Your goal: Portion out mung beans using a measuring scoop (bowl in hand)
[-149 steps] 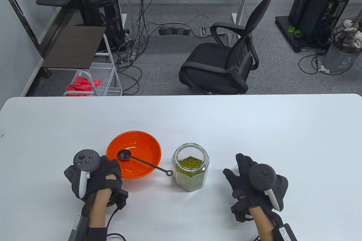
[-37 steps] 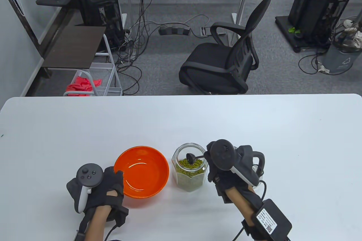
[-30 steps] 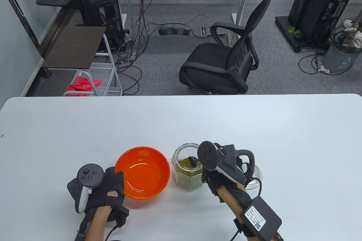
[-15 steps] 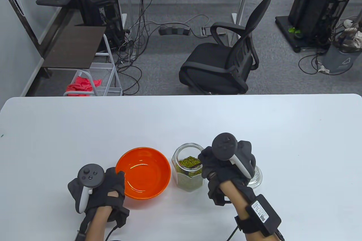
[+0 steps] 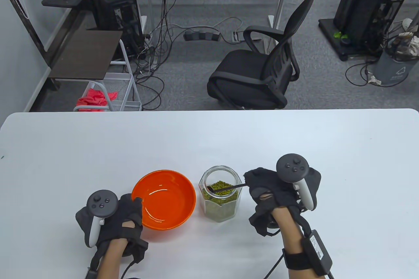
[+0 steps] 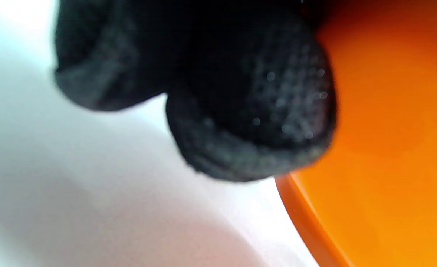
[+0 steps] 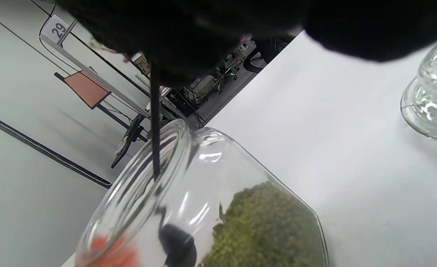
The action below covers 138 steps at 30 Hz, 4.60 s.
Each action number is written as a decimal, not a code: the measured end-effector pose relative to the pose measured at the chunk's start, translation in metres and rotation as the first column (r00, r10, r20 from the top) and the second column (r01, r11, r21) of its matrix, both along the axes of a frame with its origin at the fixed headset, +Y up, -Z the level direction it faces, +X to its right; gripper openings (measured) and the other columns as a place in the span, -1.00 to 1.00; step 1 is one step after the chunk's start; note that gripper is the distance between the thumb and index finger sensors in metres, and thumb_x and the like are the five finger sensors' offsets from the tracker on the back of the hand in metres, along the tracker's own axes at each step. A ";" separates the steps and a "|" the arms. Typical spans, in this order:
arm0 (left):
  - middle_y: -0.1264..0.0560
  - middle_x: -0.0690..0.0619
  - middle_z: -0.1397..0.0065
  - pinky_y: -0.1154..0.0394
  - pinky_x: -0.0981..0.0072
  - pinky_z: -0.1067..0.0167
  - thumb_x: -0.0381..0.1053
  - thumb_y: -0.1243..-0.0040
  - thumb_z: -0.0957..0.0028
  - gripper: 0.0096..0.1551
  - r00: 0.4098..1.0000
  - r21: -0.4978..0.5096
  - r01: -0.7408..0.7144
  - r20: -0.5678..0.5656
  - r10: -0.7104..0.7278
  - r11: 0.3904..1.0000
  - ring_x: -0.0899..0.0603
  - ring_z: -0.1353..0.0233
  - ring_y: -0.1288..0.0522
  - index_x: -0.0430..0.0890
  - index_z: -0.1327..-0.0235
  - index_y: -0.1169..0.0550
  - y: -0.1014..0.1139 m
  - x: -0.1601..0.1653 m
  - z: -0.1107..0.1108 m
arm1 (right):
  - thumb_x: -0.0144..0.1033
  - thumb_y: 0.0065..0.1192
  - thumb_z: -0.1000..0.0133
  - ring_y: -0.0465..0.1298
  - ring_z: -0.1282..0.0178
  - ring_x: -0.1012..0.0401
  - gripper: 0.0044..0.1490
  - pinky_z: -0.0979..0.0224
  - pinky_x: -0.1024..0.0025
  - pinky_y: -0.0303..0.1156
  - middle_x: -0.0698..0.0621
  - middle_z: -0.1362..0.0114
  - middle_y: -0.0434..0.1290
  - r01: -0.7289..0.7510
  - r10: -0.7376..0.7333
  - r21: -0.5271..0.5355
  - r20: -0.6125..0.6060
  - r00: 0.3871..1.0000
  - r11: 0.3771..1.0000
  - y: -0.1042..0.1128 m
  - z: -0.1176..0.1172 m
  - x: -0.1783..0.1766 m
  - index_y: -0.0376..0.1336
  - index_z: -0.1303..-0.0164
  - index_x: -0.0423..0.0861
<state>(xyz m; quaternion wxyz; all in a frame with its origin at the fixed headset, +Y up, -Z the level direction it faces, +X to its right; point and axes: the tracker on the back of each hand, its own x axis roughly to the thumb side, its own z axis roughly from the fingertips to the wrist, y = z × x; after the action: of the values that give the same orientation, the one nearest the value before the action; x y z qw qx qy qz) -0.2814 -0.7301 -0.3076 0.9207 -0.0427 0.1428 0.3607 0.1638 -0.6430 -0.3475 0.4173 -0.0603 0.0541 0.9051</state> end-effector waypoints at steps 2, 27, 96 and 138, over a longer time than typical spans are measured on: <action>-0.72 0.18 0.30 -0.75 0.52 0.58 0.22 -0.11 -0.13 -0.41 1.000 0.003 0.002 -0.003 -0.002 1.000 0.19 0.58 -0.78 -0.15 -0.22 -0.53 0.001 -0.001 0.000 | -0.13 0.29 -0.04 0.54 0.68 0.37 -0.54 0.36 0.17 0.61 0.02 0.36 0.62 0.018 -0.018 -0.007 -0.004 1.000 1.000 -0.002 0.000 0.004 0.51 0.07 -0.19; -0.72 0.18 0.34 -0.75 0.53 0.62 0.21 -0.13 -0.12 -0.41 1.000 0.022 -0.021 -0.002 0.021 1.000 0.20 0.62 -0.78 -0.18 -0.19 -0.55 0.004 -0.004 0.002 | -0.16 0.28 -0.05 0.54 0.67 0.35 -0.54 0.36 0.14 0.60 0.00 0.34 0.62 0.233 -0.235 0.051 0.051 0.971 0.971 0.008 0.016 0.049 0.50 0.05 -0.22; -0.72 0.18 0.35 -0.74 0.53 0.63 0.21 -0.13 -0.12 -0.41 0.999 0.032 -0.033 0.017 0.032 0.999 0.21 0.63 -0.78 -0.19 -0.18 -0.56 0.007 -0.002 0.004 | -0.48 0.33 0.00 0.61 0.11 0.02 -0.51 -0.12 -0.19 0.44 -0.27 -0.18 0.48 0.266 -0.208 0.209 -0.264 0.942 0.941 0.019 0.038 -0.057 0.47 -0.16 -0.10; -0.72 0.18 0.35 -0.74 0.53 0.62 0.21 -0.13 -0.13 -0.41 0.999 0.033 -0.030 0.021 0.030 0.999 0.21 0.62 -0.78 -0.18 -0.18 -0.55 0.008 -0.001 0.005 | -0.30 0.43 0.01 0.60 0.36 0.15 -0.56 0.00 -0.10 0.51 -0.19 0.05 0.56 -0.269 0.265 0.359 0.061 0.962 0.894 0.047 0.040 -0.043 0.49 -0.06 -0.13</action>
<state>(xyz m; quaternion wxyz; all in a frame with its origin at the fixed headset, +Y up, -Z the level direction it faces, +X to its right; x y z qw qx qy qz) -0.2827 -0.7221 -0.3029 0.9171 -0.0333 0.1269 0.3764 0.1207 -0.5956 -0.3070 0.2931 0.0063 -0.1254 0.9478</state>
